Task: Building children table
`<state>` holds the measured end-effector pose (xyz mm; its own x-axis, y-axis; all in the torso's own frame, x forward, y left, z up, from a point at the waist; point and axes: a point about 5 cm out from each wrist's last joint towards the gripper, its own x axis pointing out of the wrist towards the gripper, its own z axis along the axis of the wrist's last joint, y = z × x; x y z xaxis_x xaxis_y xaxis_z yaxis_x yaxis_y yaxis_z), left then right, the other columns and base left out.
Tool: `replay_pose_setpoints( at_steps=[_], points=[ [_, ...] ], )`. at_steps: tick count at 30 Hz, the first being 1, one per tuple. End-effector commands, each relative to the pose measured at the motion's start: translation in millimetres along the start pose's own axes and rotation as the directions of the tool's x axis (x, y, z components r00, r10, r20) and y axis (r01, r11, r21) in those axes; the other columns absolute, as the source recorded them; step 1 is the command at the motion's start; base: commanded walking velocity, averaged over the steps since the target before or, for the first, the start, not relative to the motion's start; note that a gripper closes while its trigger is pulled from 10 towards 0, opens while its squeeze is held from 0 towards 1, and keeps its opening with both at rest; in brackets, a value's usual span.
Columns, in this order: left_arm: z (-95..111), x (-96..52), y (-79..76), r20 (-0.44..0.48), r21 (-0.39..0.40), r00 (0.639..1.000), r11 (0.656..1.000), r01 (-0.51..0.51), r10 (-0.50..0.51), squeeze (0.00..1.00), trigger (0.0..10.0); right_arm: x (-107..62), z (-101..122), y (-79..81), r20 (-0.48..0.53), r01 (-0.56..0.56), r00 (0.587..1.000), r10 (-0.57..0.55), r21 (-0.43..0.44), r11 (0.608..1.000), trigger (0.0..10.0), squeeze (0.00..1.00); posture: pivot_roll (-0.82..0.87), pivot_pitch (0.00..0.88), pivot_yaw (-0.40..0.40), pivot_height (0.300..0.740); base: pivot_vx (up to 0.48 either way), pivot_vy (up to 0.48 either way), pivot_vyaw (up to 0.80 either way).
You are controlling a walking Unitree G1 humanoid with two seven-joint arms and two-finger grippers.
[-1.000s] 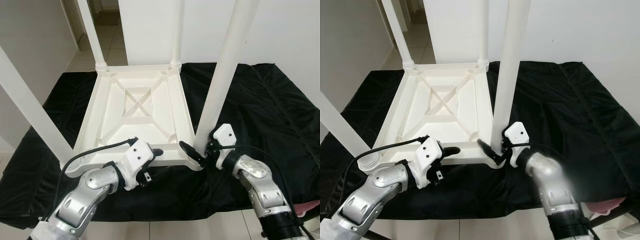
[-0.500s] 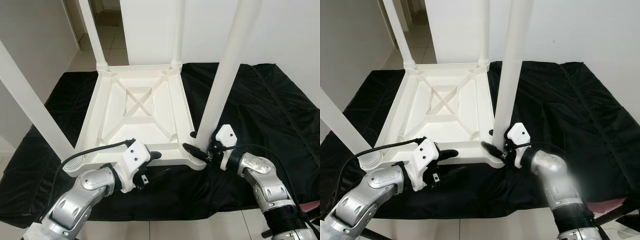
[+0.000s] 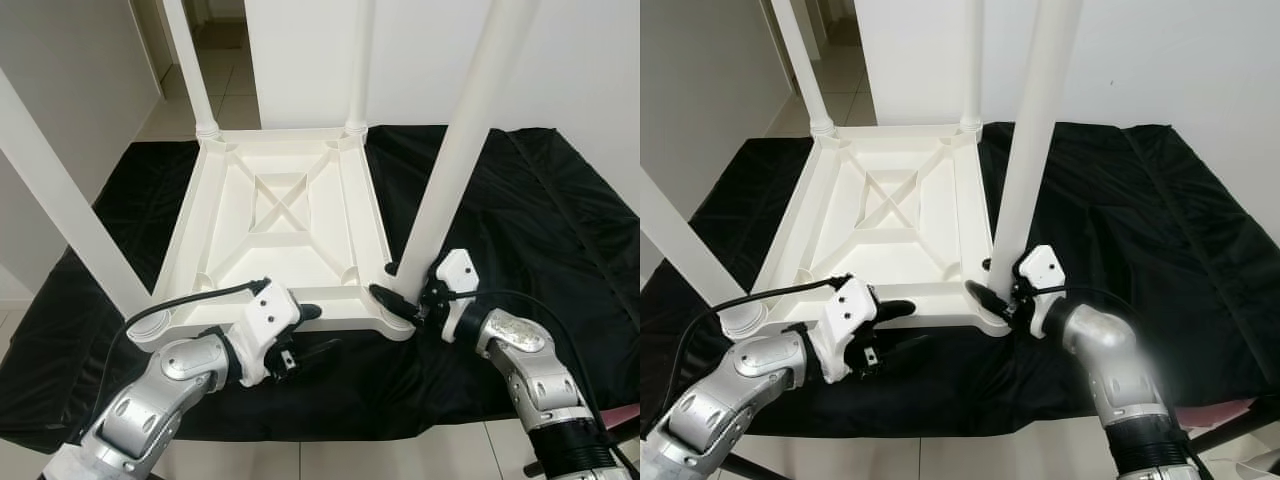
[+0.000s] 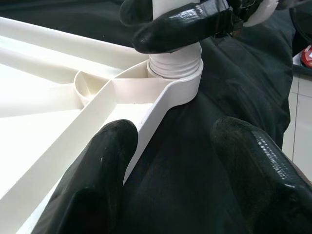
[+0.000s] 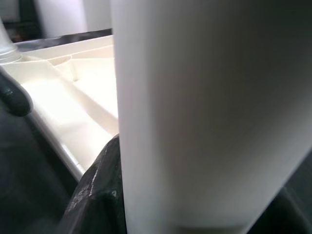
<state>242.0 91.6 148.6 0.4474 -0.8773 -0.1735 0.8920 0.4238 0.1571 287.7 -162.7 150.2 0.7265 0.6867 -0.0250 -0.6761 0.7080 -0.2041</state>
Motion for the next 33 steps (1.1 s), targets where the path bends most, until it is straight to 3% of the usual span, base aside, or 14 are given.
replay_pose_setpoints(
  at_steps=[1, 6, 9, 11, 15, 16, 18, 22, 30, 31, 33],
  points=[
    [-3.4, -0.6, -7.8, -0.015, -0.013, 0.993, 0.993, 0.118, -0.119, 0.00, 10.0, 1.3, 2.6, 4.4, -0.001, 0.095, 0.996, -0.095, 0.018, 0.995, 10.0, 0.00, -0.05, 0.047, 0.051, 0.740, 0.000, 0.000, 0.00],
    [-4.3, -1.0, -9.1, -0.017, -0.011, 0.993, 0.993, 0.119, -0.120, 0.00, 10.0, 2.9, 3.7, 15.9, 0.010, 0.155, 0.988, -0.156, 0.058, 0.986, 10.0, 0.00, -0.06, 0.042, 0.051, 0.740, 0.000, 0.000, 0.00],
    [-4.7, 0.4, -7.7, -0.004, -0.015, 0.995, 0.995, 0.103, -0.103, 0.00, 10.0, 3.5, -4.1, 31.4, -0.029, 0.338, 0.941, -0.337, 0.087, 0.937, 10.0, 0.00, -0.05, 0.028, 0.049, 0.740, 0.000, 0.000, 0.00],
    [-4.7, 0.4, -7.7, -0.004, -0.015, 0.995, 0.995, 0.103, -0.103, 0.00, 10.0, 3.5, -4.1, 31.4, -0.029, 0.338, 0.941, -0.337, 0.087, 0.937, 10.0, 0.00, -0.05, 0.028, 0.049, 0.740, 0.000, 0.000, 0.00],
    [-4.7, 5.4, -3.7, 0.020, -0.015, 0.997, 0.997, 0.079, -0.079, 0.00, 10.0, 8.8, -8.7, 40.1, -0.062, 0.512, 0.859, -0.509, 0.153, 0.845, 10.0, 0.00, -0.07, 0.007, 0.063, 0.740, 0.000, 0.000, 0.00],
    [-4.7, 5.4, -3.7, 0.020, -0.015, 0.997, 0.997, 0.079, -0.079, 0.00, 10.0, 8.8, -8.7, 40.1, -0.062, 0.512, 0.859, -0.509, 0.153, 0.845, 10.0, 0.00, -0.07, 0.007, 0.063, 0.740, 0.000, 0.000, 0.00],
    [-3.7, 6.7, 0.0, 0.034, -0.005, 0.998, 0.998, 0.057, -0.057, 0.00, 10.0, 12.1, -4.2, 41.4, -0.063, 0.585, 0.809, -0.584, 0.174, 0.792, 10.0, 0.00, -0.07, 0.007, 0.067, 0.740, 0.000, 0.000, 0.00],
    [-4.2, 7.4, 6.7, 0.044, 0.000, 0.999, 1.000, 0.008, -0.008, 0.00, 10.0, 17.8, 0.0, 47.5, -0.082, 0.647, 0.757, -0.649, 0.235, 0.725, 10.0, 0.00, -0.07, 0.009, 0.069, 0.740, 0.000, 0.000, 0.00],
    [-7.4, 8.7, 9.6, 0.052, -0.006, 0.998, 0.999, -0.036, 0.036, 0.00, 10.0, 19.9, 5.3, 49.3, -0.061, 0.647, 0.755, -0.653, 0.232, 0.726, 10.0, 0.00, -0.08, 0.012, 0.073, 0.740, 0.000, 0.000, 0.00],
    [-9.0, 9.6, 10.2, 0.053, -0.009, 0.997, 0.999, -0.049, 0.049, 0.00, 10.0, 19.2, 6.0, 47.9, -0.053, 0.642, 0.758, -0.650, 0.230, 0.731, 10.0, 0.29, -0.08, 0.012, 0.073, 0.740, 0.000, 0.000, 0.00],
    [-10.3, 10.7, 11.0, 0.054, -0.013, 0.996, 0.998, -0.064, 0.064, 0.00, 10.0, 18.7, 6.5, 46.6, -0.046, 0.638, 0.761, -0.647, 0.232, 0.734, 10.0, 0.29, -0.08, 0.014, 0.073, 0.740, 0.000, 0.000, 0.00]
  ],
)
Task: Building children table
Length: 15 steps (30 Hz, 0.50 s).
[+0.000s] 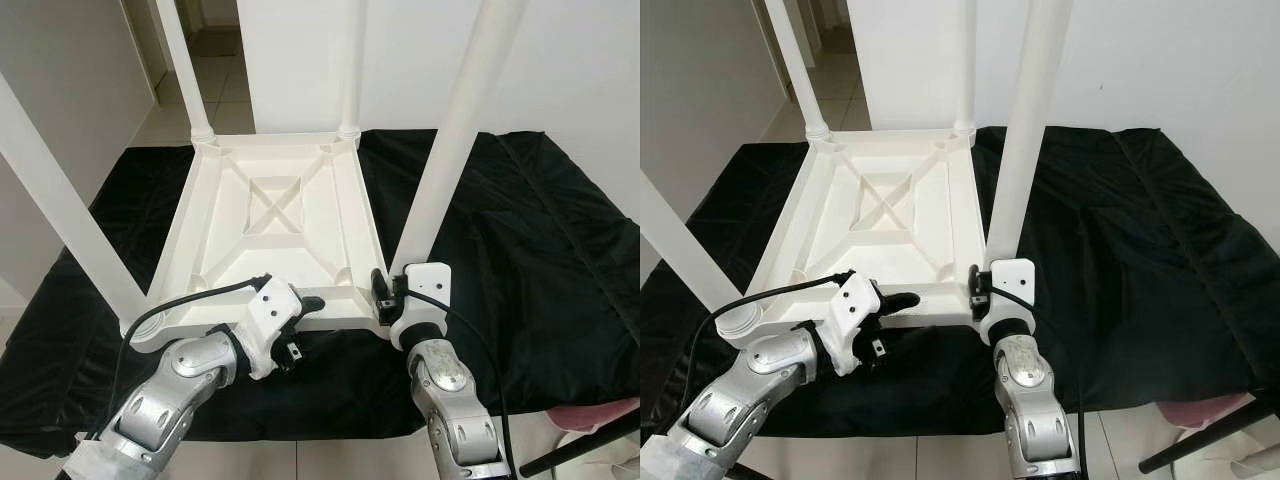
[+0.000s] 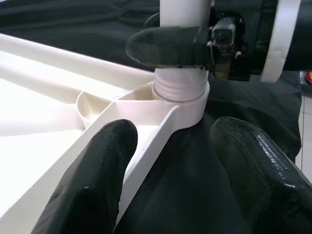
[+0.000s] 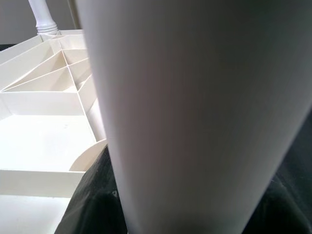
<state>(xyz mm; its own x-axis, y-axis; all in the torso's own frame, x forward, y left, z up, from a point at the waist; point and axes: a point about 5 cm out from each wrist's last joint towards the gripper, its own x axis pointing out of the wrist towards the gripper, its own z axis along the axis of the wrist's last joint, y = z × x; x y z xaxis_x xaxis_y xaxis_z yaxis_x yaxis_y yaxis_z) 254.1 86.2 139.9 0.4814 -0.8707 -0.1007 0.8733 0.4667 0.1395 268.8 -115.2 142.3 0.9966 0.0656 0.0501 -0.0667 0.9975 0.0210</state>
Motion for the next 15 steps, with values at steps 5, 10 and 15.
replay_pose_setpoints(
  at_steps=[5, 10, 15],
  points=[
    [-4.3, 4.8, 1.8, 0.036, -0.073, 0.995, 0.994, -0.085, 0.088, 0.00, 10.0, 3.0, 9.0, -1.4, 0.053, -0.021, 0.998, 0.020, 0.030, 0.999, 10.0, 1.00, -0.10, 0.007, 0.057, 0.740, 0.000, 0.000, 0.00],
    [-5.9, 6.8, -2.9, 0.051, -0.086, 0.992, 0.990, -0.108, 0.113, 0.00, 10.0, 1.2, 9.0, -1.1, 0.053, -0.045, 0.998, 0.044, 0.023, 0.999, 10.0, 1.00, -0.09, 0.002, 0.038, 0.740, 0.000, 0.000, 0.00],
    [-3.4, 8.8, 4.0, 0.073, -0.099, 0.982, 0.981, -0.167, 0.174, 0.00, 10.0, -0.1, 5.3, -7.3, 0.033, -0.073, 0.997, 0.072, 0.029, 0.997, 10.0, 1.00, -0.08, 0.001, 0.033, 0.740, 0.000, 0.000, 0.00]
  ],
)
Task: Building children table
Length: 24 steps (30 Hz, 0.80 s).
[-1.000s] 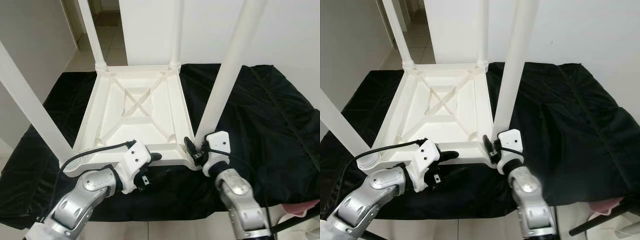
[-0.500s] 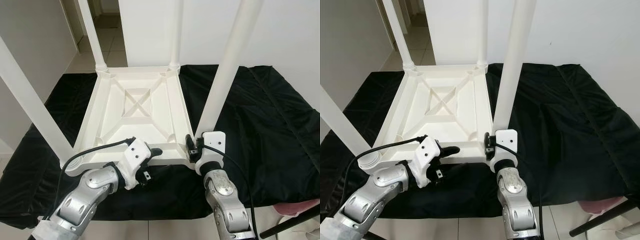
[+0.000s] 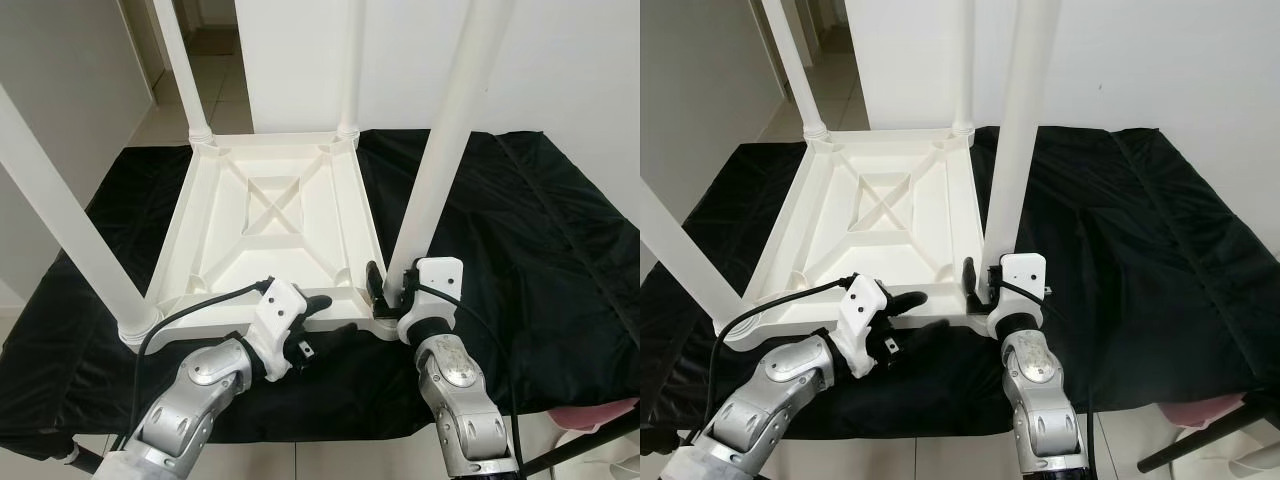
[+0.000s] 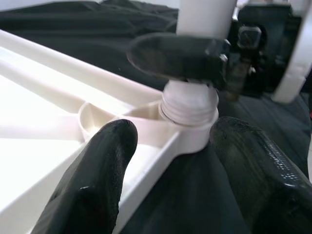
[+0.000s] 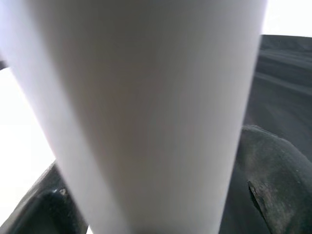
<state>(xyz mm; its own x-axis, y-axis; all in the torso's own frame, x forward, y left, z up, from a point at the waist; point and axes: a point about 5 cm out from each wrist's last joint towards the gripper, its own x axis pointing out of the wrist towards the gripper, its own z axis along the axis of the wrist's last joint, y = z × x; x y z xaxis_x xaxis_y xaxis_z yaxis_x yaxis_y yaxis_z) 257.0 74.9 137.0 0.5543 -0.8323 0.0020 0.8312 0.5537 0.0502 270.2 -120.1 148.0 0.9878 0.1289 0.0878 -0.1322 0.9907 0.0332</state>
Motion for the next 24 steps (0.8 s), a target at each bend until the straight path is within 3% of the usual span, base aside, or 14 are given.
replay_pose_setpoints(
  at_steps=[1, 3, 4, 6, 7, 12, 15, 18, 24],
  points=[
    [-0.2, -1.6, 7.9, -0.005, 0.004, 0.996, 0.996, -0.085, 0.085, 0.00, 10.0, -1.9, -0.9, -3.9, -0.007, -0.025, 1.000, 0.025, 0.007, 1.000, 10.0, 1.00, -0.08, 0.001, 0.033, 0.740, 0.000, 0.000, 0.00],
    [0.6, -1.3, 8.0, -0.002, 0.006, 0.996, 0.996, -0.089, 0.089, 0.00, 10.0, -2.3, -1.8, -5.0, -0.013, -0.046, 0.999, 0.046, -0.010, 0.999, 10.0, 1.00, -0.08, 0.002, 0.032, 0.740, 0.000, 0.000, 0.00],
    [0.4, -1.7, 7.3, -0.003, 0.014, 0.996, 0.996, -0.090, 0.090, 0.00, 10.0, -2.6, -3.0, -5.7, -0.018, -0.080, 0.997, 0.079, -0.010, 0.997, 10.0, 0.00, -0.08, 0.003, 0.029, 0.740, 0.000, 0.000, 0.00],
    [-0.2, -2.2, 6.4, -0.007, 0.021, 0.996, 0.996, -0.088, 0.088, 0.00, 10.0, -2.6, -3.7, -6.0, -0.019, -0.105, 0.994, 0.104, -0.013, 0.994, 10.0, 0.00, -0.08, 0.003, 0.026, 0.740, 0.000, 0.000, 0.00],
    [-1.4, -3.4, 3.4, -0.014, 0.029, 0.997, 0.997, -0.077, 0.078, 0.00, 10.0, -3.2, -4.3, -5.1, -0.017, -0.174, 0.985, 0.174, -0.008, 0.985, 10.0, 0.00, -0.08, 0.005, 0.022, 0.740, 0.000, 0.000, 0.00],
    [-3.0, -6.6, -0.6, -0.024, 0.049, 0.998, 0.997, -0.053, 0.054, 0.00, 10.0, -3.3, -2.3, -12.9, 0.007, -0.168, 0.986, 0.168, -0.013, 0.986, 10.0, 0.00, -0.08, 0.016, 0.016, 0.740, 0.000, 0.000, 0.00],
    [-2.0, -6.1, 4.4, -0.020, 0.053, 0.996, 0.995, -0.084, 0.086, 0.00, 10.0, -3.8, -0.4, -15.2, 0.026, -0.172, 0.985, 0.173, -0.025, 0.985, 10.0, 0.00, -0.08, 0.013, 0.018, 0.740, 0.000, 0.000, 0.00],
    [4.8, -3.4, 17.0, 0.019, -0.018, 0.983, 0.984, -0.180, 0.180, 0.00, 10.0, -2.2, -2.1, -14.8, 0.031, -0.177, 0.983, 0.179, -0.040, 0.983, 10.0, 0.00, -0.08, 0.013, 0.031, 0.740, 0.000, 0.000, 0.00],
    [4.7, -4.2, 13.8, 0.016, -0.020, 0.981, 0.981, -0.193, 0.193, 0.00, 10.0, -3.9, -4.0, -9.8, 0.029, -0.199, 0.979, 0.200, -0.018, 0.980, 10.0, 0.00, -0.08, 0.020, 0.033, 0.740, 0.000, 0.000, 0.00]
  ],
)
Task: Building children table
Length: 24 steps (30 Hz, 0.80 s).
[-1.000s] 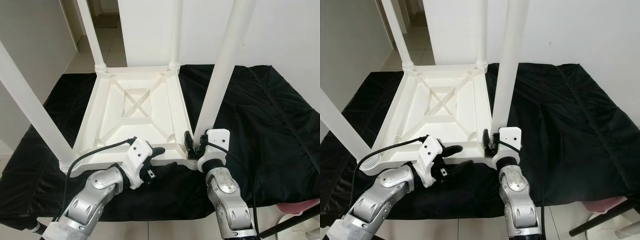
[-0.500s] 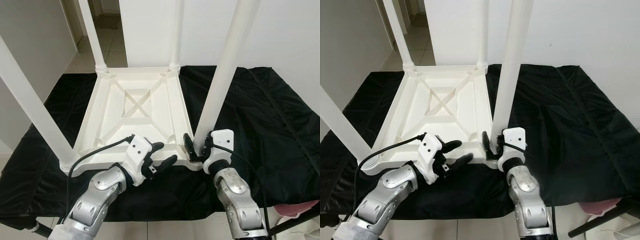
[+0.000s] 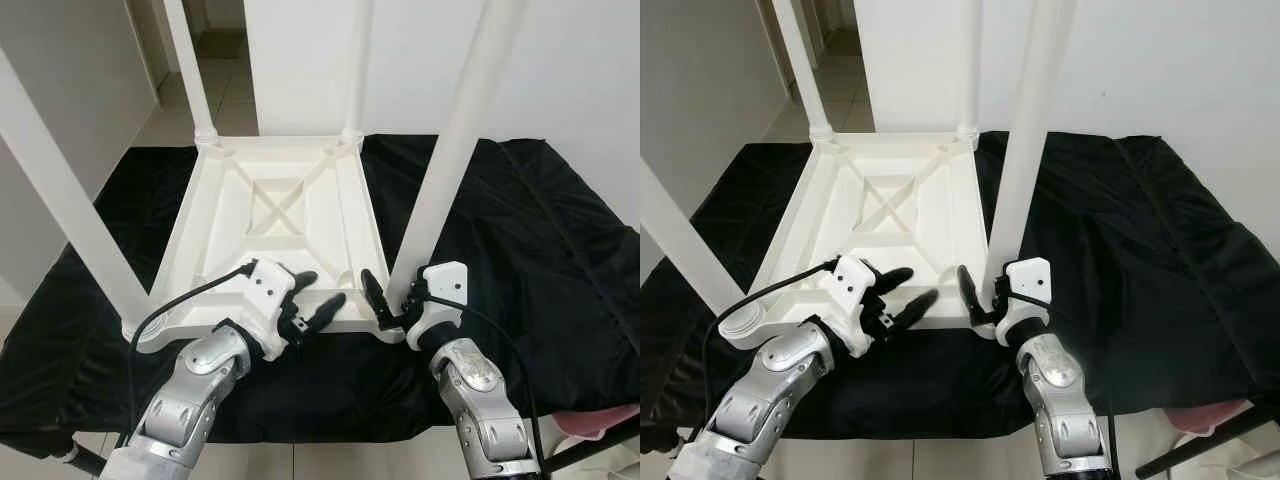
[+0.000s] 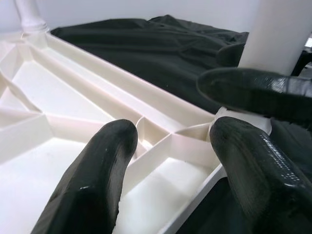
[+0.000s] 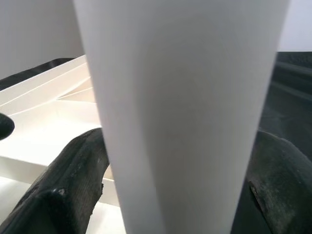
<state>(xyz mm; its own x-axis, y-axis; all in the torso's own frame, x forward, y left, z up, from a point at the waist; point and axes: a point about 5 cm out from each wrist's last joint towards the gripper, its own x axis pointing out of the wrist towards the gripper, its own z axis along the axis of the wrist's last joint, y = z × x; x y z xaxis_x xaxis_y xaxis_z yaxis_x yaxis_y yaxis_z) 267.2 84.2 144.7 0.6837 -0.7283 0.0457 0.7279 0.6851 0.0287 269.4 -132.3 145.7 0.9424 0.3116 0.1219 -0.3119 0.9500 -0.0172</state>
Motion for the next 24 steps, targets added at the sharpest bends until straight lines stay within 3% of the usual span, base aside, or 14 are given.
replay_pose_setpoints(
  at_steps=[1, 5, 20, 24],
  points=[
    [-4.7, -3.3, -2.9, -0.032, -0.010, 0.999, 1.000, -0.024, 0.023, 0.00, 10.0, -0.8, -3.2, 4.3, -0.003, -0.014, 1.000, 0.014, 0.021, 1.000, 10.0, 0.00, -0.08, 0.028, 0.033, 0.740, 0.000, 0.000, 0.00],
    [-11.0, -8.5, -7.8, -0.099, -0.041, 0.995, 0.998, -0.037, 0.033, 0.00, 10.0, -2.2, -5.0, 9.8, -0.008, -0.022, 1.000, 0.022, 0.031, 0.999, 10.0, 0.00, -0.07, 0.032, 0.035, 0.740, 0.000, 0.000, 0.00],
    [-12.1, -16.5, -3.4, -0.138, -0.064, 0.988, 0.995, -0.074, 0.064, 0.00, 10.0, -15.1, -9.7, 9.7, -0.027, -0.011, 1.000, 0.012, 0.038, 0.999, 10.0, 0.00, -0.05, 0.054, 0.065, 0.740, 0.000, 0.000, 0.00],
    [-2.5, -13.3, -3.6, -0.140, -0.029, 0.988, 0.997, -0.074, 0.070, 0.00, 10.0, -15.6, -8.0, 8.3, -0.028, -0.023, 0.999, 0.024, 0.023, 0.999, 10.0, 0.00, -0.02, 0.065, 0.065, 0.740, 0.000, 0.000, 0.00]
  ],
)
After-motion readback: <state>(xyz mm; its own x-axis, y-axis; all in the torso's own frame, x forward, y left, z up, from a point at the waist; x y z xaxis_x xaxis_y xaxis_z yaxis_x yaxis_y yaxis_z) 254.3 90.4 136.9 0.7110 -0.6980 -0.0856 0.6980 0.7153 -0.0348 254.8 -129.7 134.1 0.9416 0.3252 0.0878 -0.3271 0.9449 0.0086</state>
